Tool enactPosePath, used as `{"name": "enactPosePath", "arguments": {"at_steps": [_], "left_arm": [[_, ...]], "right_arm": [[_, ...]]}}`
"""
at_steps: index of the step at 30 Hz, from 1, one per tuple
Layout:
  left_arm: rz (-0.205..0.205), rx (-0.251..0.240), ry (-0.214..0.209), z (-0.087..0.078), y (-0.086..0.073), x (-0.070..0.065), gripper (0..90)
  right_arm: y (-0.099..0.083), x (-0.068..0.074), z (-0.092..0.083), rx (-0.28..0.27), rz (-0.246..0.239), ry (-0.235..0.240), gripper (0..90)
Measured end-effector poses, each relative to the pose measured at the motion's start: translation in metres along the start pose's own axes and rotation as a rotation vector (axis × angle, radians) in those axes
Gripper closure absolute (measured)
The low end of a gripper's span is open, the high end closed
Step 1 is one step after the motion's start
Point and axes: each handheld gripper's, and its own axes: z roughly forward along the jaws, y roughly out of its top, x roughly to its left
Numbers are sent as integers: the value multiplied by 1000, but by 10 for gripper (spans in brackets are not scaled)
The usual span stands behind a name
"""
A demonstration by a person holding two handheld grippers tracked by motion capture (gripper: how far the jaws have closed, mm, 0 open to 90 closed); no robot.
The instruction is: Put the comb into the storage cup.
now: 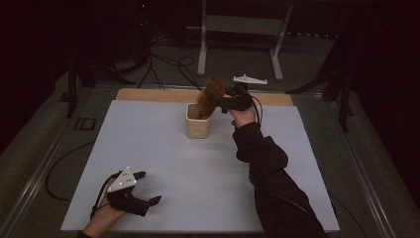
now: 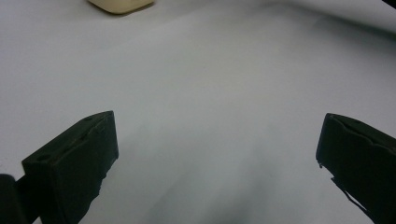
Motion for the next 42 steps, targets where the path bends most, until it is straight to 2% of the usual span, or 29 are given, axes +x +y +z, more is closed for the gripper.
{"name": "enactPosePath", "arguments": {"at_steps": [11,22,25,33,37,42], "left_arm": [[2,-2,-1,0,0,0,0],[0,-8,-9,2,3,0,0],[4,-3,-8,3,3,-1,0],[1,-10,-6,1,3,-1,0],[4,-8,-8,2,3,-1,0],[5,-9,-5,1,3,-2,0]], "right_arm": [[-2,-6,-14,40,-47,-3,101],[-9,-11,-39,85,-69,6,103],[-14,-14,-45,96,-68,14,103],[-27,-17,-58,124,-88,-2,103],[-41,-17,-67,150,-104,8,103],[-60,-17,-77,134,-127,15,102]]}}
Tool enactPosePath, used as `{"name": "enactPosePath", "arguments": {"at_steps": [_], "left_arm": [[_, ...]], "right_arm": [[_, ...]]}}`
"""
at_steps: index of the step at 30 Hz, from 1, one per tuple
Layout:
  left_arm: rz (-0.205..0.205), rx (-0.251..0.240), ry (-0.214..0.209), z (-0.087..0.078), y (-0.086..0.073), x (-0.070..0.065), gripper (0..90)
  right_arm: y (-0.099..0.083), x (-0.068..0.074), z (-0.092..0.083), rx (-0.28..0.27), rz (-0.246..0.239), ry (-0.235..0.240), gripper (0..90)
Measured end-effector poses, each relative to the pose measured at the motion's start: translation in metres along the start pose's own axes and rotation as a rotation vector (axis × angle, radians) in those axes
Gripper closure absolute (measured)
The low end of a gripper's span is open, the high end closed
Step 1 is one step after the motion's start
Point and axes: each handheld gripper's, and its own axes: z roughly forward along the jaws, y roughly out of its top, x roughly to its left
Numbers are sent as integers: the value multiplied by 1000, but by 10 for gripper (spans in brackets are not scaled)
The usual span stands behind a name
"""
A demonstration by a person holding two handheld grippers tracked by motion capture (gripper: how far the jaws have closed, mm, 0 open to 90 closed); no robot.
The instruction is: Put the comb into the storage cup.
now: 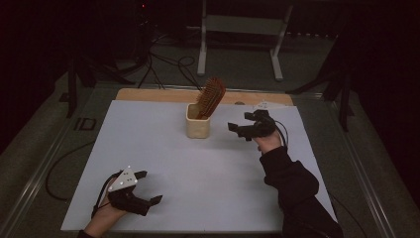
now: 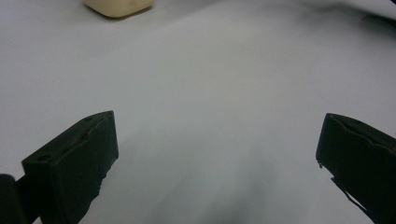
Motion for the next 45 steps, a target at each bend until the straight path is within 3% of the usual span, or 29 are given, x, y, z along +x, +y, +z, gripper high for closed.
{"name": "enactPosePath", "arguments": {"at_steps": [10,21,24,30,36,40,45], "left_arm": [[7,6,-3,1,0,-1,0],[9,5,-6,1,0,-1,0],[8,5,-6,1,0,-1,0],[14,9,-8,1,0,-1,0],[15,8,-8,1,0,-1,0],[19,9,-10,2,0,-2,0],[25,12,-7,2,-1,-2,0]], "right_arm": [[-42,-2,-17,23,-17,10,100],[-77,3,-38,36,-36,42,95],[-90,5,-46,51,-49,31,94],[-104,3,-57,40,-32,38,95],[-120,1,-74,26,-45,8,95],[-133,-1,-84,17,-23,-16,95],[-146,2,-93,45,-47,-58,95]]}}
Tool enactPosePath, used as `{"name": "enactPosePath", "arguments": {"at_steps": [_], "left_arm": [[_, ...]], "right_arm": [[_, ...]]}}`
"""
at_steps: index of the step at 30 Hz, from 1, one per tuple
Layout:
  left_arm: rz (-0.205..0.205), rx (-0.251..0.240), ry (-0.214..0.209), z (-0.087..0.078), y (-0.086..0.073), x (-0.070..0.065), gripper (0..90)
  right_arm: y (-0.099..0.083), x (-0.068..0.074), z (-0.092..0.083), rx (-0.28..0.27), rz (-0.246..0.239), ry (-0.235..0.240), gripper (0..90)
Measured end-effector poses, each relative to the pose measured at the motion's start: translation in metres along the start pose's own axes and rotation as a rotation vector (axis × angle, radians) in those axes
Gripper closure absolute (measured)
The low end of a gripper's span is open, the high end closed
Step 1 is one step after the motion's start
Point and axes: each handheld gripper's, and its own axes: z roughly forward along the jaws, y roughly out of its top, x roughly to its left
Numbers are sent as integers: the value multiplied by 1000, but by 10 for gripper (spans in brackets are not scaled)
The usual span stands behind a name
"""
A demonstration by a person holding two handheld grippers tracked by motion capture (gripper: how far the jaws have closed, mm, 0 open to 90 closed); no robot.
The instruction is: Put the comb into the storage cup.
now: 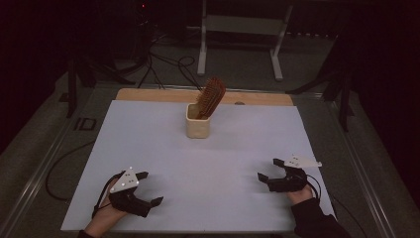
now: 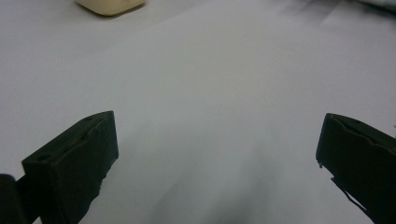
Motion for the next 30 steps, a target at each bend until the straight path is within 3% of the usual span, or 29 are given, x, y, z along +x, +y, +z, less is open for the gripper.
{"name": "enactPosePath", "arguments": {"at_steps": [9,14,21,30], "left_arm": [[-1,-2,1,0,-1,0,0],[1,-5,2,-1,-1,0,0],[9,-15,0,-2,-2,-1,0],[1,-18,-1,-3,-3,0,0]], "right_arm": [[-14,5,-17,-6,-7,-23,95],[-19,6,-14,16,-22,-9,95],[-18,9,-8,30,-98,-21,95],[-14,12,-7,33,-112,-17,95]]}}
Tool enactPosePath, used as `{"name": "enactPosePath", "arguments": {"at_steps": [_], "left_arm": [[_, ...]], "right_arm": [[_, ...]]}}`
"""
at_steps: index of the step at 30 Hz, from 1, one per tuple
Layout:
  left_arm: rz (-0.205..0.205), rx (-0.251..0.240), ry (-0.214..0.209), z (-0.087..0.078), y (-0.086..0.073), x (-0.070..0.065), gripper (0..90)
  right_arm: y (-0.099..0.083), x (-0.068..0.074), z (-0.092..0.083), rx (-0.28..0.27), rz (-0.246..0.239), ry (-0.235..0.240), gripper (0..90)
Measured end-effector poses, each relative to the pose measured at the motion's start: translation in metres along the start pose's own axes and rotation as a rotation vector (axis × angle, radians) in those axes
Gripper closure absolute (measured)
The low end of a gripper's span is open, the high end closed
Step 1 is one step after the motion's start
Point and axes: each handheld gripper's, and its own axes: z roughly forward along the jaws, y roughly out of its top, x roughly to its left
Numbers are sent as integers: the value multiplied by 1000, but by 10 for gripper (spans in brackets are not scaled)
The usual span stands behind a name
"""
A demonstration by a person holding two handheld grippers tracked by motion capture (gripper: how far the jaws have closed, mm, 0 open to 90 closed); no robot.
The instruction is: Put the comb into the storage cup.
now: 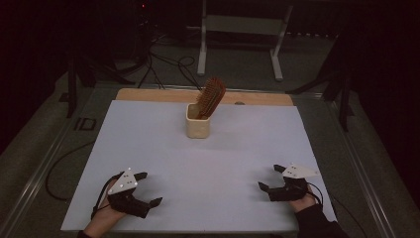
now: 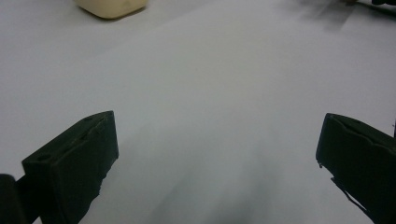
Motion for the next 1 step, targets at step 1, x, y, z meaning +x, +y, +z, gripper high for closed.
{"name": "enactPosePath", "arguments": {"at_steps": [1], "left_arm": [[0,2,2,0,0,0,0]], "right_arm": [[0,0,0,-3,-3,-2,95]]}}
